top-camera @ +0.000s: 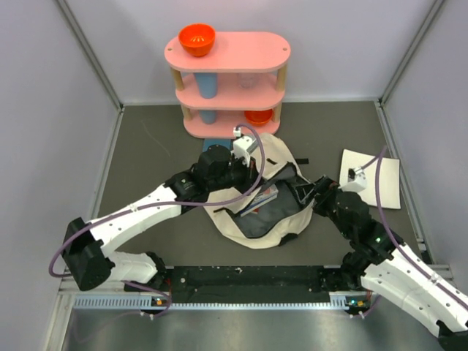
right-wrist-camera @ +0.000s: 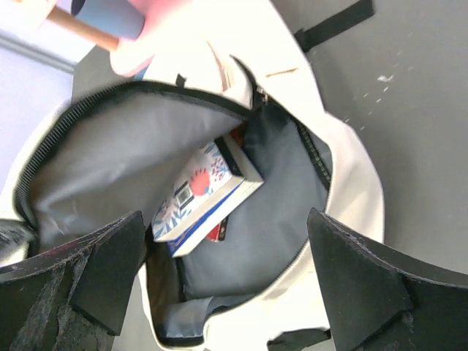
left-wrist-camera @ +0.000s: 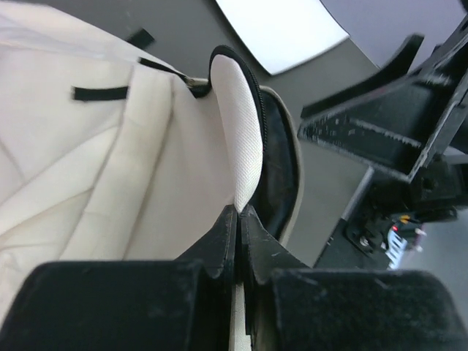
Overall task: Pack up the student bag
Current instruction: Place the book in the student bag.
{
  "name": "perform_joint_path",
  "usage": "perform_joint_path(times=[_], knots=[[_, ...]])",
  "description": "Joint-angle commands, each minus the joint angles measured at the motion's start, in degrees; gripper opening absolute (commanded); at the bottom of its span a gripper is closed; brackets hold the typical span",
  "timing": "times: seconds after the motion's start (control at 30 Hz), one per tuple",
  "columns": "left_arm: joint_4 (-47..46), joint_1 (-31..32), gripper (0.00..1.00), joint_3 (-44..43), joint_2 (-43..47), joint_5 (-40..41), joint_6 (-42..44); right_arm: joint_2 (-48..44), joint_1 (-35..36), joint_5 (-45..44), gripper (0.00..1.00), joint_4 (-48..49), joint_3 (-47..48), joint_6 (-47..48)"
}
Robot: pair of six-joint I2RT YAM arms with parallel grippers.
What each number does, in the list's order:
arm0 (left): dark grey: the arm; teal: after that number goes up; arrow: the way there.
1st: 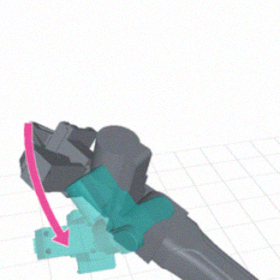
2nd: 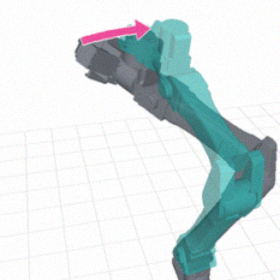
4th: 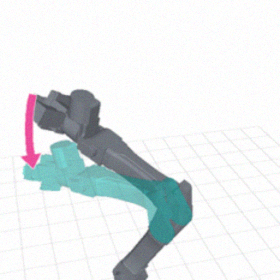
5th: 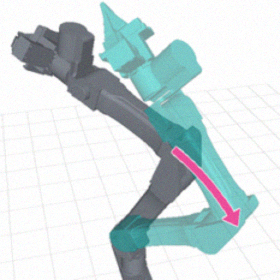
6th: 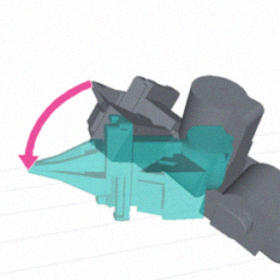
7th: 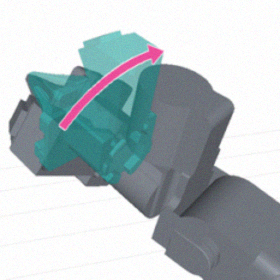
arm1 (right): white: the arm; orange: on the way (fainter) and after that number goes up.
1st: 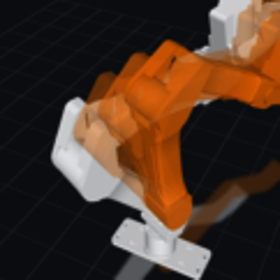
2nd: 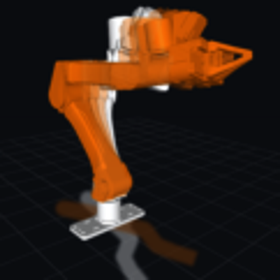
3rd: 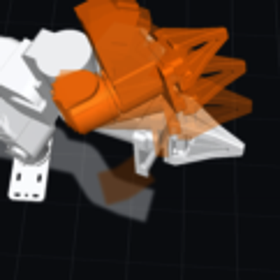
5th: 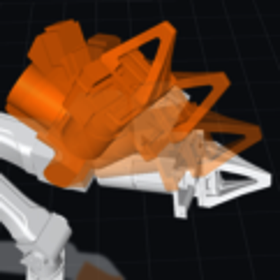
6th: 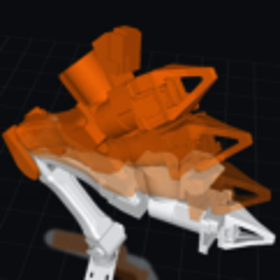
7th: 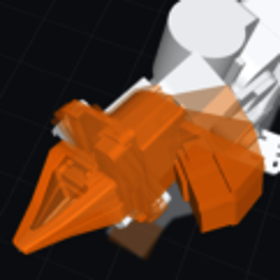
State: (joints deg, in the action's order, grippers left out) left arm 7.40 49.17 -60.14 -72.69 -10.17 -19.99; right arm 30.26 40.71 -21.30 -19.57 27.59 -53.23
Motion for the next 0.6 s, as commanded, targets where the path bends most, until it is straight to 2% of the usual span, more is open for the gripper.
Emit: perform_joint_path(times=[0.0, 0.03, 0.17, 0.23, 0.27, 0.33, 0.37, 0.43, 0.47, 0.5, 0.57], knots=[[2.8, 0.1, 0.11, -0.8, -4.4, -10.1, -1.5, -3.2, -0.8, -9.3, 0.91, -4.4, 1.4, 2.8], [4.0, 0.2, 0.28, -1.1, -5.1, -11.8, -1.9, -3.3, -1.0, -10.4, 0.91, -4.8, 1.8, 3.6], [4.6, 3.1, 0.69, 1.2, -3.3, -10.9, -3.2, -2.8, -2.5, -13.9, 0.93, -7.5, 5.5, 6.6], [4.5, 3.9, 0.79, 2.2, 0.1, -9.4, -3.5, -2.1, -4.0, -14.5, 0.94, -8.4, 7.3, 8.7], [4.4, 4.0, 0.80, 2.6, 1.4, -8.4, -3.6, -1.5, -4.6, -14.2, 0.95, -8.5, 7.8, 9.4], [4.5, 4.0, 0.84, 4.1, 5.8, -2.2, -4.0, 0.4, -6.7, -11.9, 0.96, -8.6, 8.6, 10.8], [4.5, 4.0, 0.91, 4.9, 7.2, 0.0, -3.8, 1.2, -7.6, -10.7, 0.97, -8.6, 9.5, 11.0], [4.4, 3.9, 0.94, 7.4, 11.5, 8.0, -3.5, 4.0, -9.8, -6.9, 0.98, -8.6, 10.4, 11.0], [4.6, 3.9, 0.99, 8.4, 12.8, 11.9, -4.1, 4.9, -10.4, -5.9, 0.98, -8.6, 10.6, 11.0], [3.9, 3.9, 0.98, 9.7, 15.0, 17.2, -5.0, 6.0, -11.0, -3.7, 0.99, -8.6, 10.9, 11.1], [6.3, 3.1, 0.98, 12.5, 16.0, 21.5, -8.5, 9.3, -12.8, -1.0, 0.99, -8.1, 11.2, 11.5]])
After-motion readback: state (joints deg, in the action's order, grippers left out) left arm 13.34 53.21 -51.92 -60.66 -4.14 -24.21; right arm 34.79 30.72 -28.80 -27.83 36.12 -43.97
